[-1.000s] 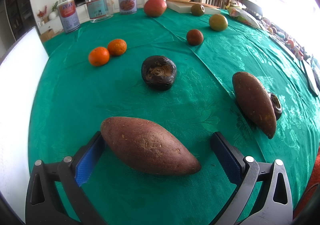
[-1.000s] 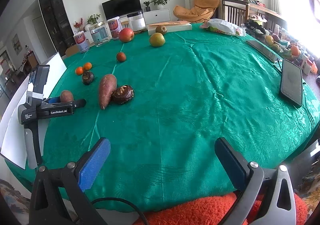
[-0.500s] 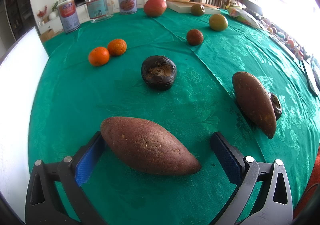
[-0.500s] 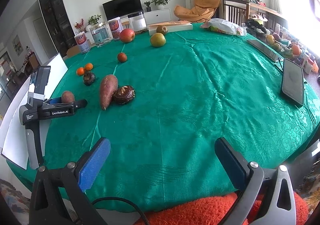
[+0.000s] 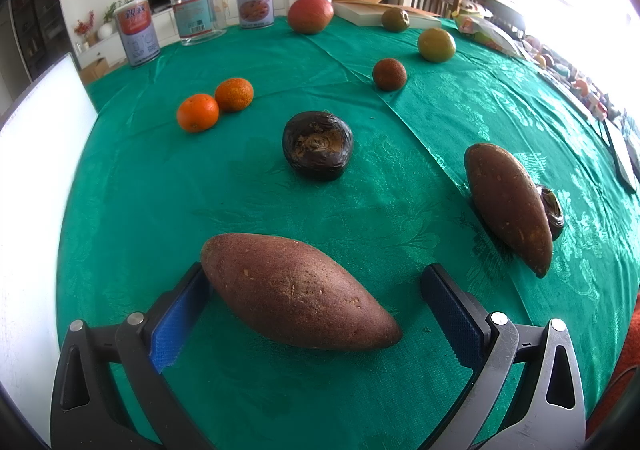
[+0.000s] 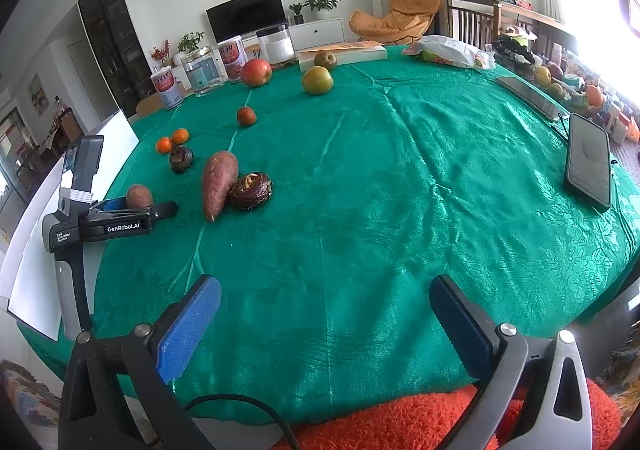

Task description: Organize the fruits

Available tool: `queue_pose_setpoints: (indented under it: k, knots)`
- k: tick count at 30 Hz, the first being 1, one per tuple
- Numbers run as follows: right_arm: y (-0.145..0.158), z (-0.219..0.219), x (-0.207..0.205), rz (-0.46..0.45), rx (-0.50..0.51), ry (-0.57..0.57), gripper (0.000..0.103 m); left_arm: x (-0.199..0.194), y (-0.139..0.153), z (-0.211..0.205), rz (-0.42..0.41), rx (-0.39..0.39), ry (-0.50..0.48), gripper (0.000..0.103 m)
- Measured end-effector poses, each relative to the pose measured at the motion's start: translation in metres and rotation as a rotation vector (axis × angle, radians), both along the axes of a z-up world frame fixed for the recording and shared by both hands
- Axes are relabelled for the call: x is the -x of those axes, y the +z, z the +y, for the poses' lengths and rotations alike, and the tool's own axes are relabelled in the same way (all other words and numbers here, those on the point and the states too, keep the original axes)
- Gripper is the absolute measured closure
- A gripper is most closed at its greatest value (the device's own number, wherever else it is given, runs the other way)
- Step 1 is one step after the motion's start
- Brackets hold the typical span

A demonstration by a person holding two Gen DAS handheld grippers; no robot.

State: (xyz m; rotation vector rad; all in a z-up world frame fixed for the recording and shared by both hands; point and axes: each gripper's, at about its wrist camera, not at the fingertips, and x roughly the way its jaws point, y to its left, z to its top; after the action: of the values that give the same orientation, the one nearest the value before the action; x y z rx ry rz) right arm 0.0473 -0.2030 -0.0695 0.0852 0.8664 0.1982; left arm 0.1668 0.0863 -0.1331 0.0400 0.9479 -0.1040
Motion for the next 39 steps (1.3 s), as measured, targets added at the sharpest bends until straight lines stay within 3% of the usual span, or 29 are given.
queue_pose_setpoints:
  k: [39]
  knots:
    - [0.0016, -0.0022, 0.0007, -0.005, -0.004, -0.006, 0.000, 0.0005, 0.0003, -0.0001, 0.000, 0.000, 0.000, 0.000]
